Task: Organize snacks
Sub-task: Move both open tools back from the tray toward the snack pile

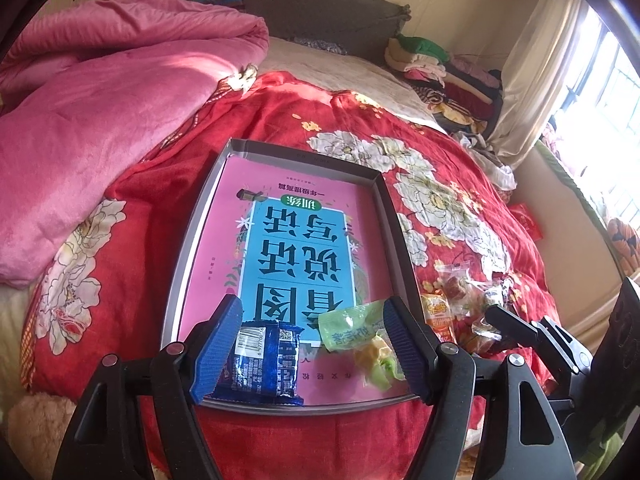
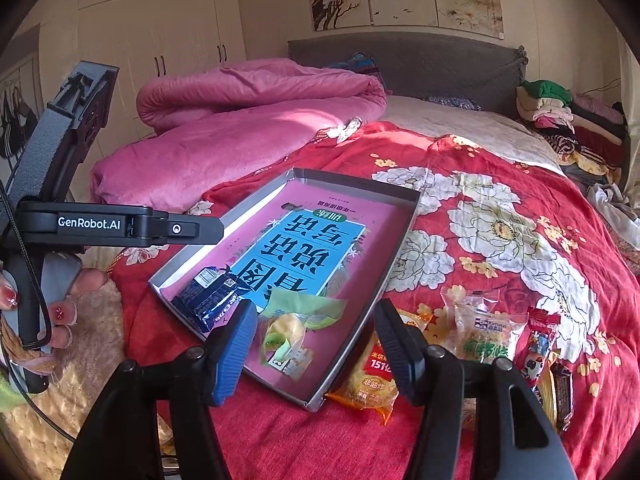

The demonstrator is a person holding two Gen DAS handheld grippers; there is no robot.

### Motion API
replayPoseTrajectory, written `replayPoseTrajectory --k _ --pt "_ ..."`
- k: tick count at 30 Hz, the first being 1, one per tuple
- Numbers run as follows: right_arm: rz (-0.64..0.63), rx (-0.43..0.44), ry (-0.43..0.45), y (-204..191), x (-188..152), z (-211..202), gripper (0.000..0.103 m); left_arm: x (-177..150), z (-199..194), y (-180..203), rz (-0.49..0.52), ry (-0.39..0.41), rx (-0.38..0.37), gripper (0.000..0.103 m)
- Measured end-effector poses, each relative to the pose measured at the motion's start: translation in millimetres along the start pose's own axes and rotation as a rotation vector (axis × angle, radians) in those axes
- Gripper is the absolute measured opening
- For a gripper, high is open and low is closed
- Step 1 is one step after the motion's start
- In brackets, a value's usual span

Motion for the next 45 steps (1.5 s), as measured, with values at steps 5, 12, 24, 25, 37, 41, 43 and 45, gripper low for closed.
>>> replayPoseTrajectory --k 5,12,24,25,37,41,43,45 --pt "0.009 -0.017 0.019 6.2 1.9 -8.4 0.063 1.7 -7.4 6.0 0.006 0.017 -0.006 0.075" --pt "0.019 -0.03 0.042 13.3 3.2 -20.4 0.064 4.4 -17.6 14.9 0.007 0.044 -0.017 0.075" --pt "0.05 -0.062 0.077 29.8 2.7 -41.5 0.065 4.6 -26.3 31.8 0.029 0.06 -0.026 0.075" --pt "0.054 -0.062 0.08 31.3 2.6 -43.2 0.065 4.4 -27.1 33.4 0.032 0.061 -0.027 0.075" --pt "0.09 -0.12 0.1 51.3 0.3 -60.3 0.065 3.8 -35.4 52.6 0.059 0.068 -0.051 0.075" --pt "0.107 -0.141 0.108 59.7 -1.2 -66.8 0.065 3.8 -37.3 60.0 0.072 0.07 -0.059 0.075" --pt "0.121 -0.152 0.116 65.3 -1.6 -71.1 0.065 3.6 -38.4 64.1 0.08 0.071 -0.063 0.075" --pt "0.137 -0.162 0.124 71.0 -1.9 -75.3 0.065 3.4 -39.4 67.4 0.087 0.071 -0.067 0.075"
Point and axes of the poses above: each gripper's, at about its wrist camera, not at the fingertips, and z roughly the way its jaws point, y to its right, x to its top, the point moved 1 cm from there along z, roughly the way its jaws point, and after that the axes turned 2 degrees about z, right-handed, at the moved point
